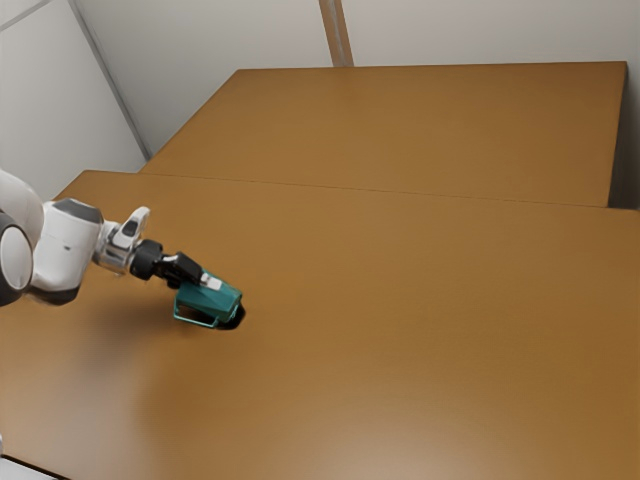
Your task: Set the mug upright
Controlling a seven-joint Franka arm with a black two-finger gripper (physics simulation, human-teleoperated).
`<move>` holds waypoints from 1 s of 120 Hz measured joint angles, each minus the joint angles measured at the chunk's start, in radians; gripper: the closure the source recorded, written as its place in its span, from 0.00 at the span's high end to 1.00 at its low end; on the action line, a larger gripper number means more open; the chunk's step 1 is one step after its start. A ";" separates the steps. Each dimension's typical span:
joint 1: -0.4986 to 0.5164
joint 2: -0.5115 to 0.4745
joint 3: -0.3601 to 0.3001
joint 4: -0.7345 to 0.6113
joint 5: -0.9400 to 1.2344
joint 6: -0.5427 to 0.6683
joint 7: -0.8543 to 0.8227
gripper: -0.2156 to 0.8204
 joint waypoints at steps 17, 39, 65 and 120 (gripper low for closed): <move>-0.031 -0.041 -0.002 0.013 -0.002 -0.002 -0.010 0.06; -0.081 -0.101 -0.035 0.070 0.064 0.028 -0.041 0.05; -0.162 -0.192 -0.111 0.109 0.390 0.152 -0.109 0.04; -0.258 -0.309 -0.227 -0.014 0.985 0.422 -0.330 0.04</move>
